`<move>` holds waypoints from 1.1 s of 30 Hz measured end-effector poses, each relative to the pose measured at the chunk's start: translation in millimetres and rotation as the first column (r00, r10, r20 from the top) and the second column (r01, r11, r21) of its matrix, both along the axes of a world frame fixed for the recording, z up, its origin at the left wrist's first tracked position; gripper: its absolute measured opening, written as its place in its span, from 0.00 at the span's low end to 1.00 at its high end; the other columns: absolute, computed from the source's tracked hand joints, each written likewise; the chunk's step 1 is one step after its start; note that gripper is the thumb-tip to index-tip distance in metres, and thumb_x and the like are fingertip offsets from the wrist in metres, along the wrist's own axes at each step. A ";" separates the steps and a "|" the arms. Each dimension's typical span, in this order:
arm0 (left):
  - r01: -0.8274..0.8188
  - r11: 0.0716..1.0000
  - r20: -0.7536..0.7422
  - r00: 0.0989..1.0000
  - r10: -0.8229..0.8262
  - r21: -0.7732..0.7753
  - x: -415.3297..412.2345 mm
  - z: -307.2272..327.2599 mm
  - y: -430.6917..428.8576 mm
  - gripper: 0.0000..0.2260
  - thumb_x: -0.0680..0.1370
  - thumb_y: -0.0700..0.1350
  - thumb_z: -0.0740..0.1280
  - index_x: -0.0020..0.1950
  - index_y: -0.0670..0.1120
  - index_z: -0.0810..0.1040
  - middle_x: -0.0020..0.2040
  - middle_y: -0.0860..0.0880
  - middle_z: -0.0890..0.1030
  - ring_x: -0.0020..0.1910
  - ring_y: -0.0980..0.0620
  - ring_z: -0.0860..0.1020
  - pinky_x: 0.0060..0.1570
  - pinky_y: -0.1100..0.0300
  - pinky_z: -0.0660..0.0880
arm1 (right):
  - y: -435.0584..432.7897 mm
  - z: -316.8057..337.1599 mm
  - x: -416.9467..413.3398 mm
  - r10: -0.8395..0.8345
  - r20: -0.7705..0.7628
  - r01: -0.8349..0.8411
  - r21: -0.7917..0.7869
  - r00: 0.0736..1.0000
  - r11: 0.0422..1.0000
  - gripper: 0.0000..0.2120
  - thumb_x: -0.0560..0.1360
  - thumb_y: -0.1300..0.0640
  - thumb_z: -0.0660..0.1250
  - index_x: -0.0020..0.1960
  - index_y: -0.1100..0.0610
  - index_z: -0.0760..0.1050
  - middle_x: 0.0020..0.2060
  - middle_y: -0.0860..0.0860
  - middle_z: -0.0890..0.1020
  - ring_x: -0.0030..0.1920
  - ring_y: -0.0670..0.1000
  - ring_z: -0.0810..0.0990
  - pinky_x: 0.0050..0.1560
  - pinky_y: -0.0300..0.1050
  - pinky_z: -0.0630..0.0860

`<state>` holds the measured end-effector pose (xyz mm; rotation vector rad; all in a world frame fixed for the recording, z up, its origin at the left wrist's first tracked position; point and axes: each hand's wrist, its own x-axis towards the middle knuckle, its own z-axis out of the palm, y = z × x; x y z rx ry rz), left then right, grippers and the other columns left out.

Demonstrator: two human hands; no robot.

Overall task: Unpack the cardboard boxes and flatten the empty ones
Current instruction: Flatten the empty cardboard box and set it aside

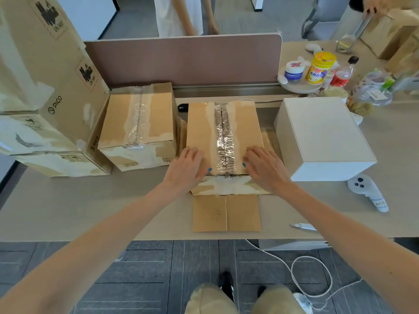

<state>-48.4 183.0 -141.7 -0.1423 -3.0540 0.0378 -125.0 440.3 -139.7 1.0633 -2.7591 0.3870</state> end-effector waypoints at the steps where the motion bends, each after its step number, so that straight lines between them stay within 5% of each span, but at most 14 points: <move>1: -0.030 0.999 0.019 0.999 0.029 0.018 -3.0 -0.3 4.6 0.23 0.81 0.59 0.59 0.69 0.44 0.68 0.70 0.44 0.70 0.69 0.43 0.68 0.47 0.50 0.78 | -3.4 -0.2 -4.3 -0.013 0.027 0.013 0.013 1.000 1.000 0.10 0.79 0.56 0.61 0.57 0.57 0.74 0.60 0.51 0.76 0.60 0.53 0.75 0.58 0.49 0.70; 9: -0.241 0.954 0.105 0.969 0.225 0.177 -46.7 -10.3 27.1 0.27 0.82 0.59 0.57 0.73 0.42 0.62 0.78 0.39 0.57 0.77 0.34 0.54 0.71 0.40 0.63 | -24.9 -0.1 -55.0 -0.011 0.122 -0.006 0.132 0.993 0.991 0.20 0.81 0.51 0.56 0.71 0.54 0.67 0.74 0.53 0.63 0.74 0.54 0.60 0.72 0.52 0.59; 18: -0.428 0.881 0.165 0.902 0.400 0.203 -117.2 -3.2 32.7 0.26 0.83 0.58 0.56 0.74 0.42 0.60 0.79 0.38 0.53 0.78 0.34 0.51 0.72 0.37 0.59 | -48.6 2.0 -142.2 0.006 0.157 -0.033 0.166 0.988 0.986 0.22 0.82 0.52 0.53 0.75 0.53 0.61 0.77 0.54 0.56 0.77 0.54 0.52 0.75 0.52 0.51; 26: -0.481 0.858 0.175 0.874 0.454 0.179 -172.7 -3.4 27.3 0.30 0.81 0.61 0.56 0.76 0.43 0.58 0.80 0.39 0.51 0.79 0.35 0.48 0.73 0.33 0.53 | -60.7 -6.8 -188.2 -0.095 0.348 0.023 0.205 0.933 0.978 0.39 0.76 0.33 0.57 0.79 0.49 0.45 0.78 0.52 0.41 0.77 0.54 0.37 0.75 0.62 0.44; 33: -0.564 0.804 0.302 0.812 0.499 0.188 -211.1 -1.7 28.5 0.39 0.77 0.66 0.62 0.80 0.49 0.51 0.81 0.42 0.45 0.79 0.36 0.42 0.67 0.24 0.49 | -60.9 -18.3 -191.1 -0.105 0.349 0.047 0.171 0.931 0.984 0.42 0.75 0.34 0.59 0.79 0.53 0.45 0.78 0.52 0.39 0.77 0.53 0.34 0.76 0.53 0.46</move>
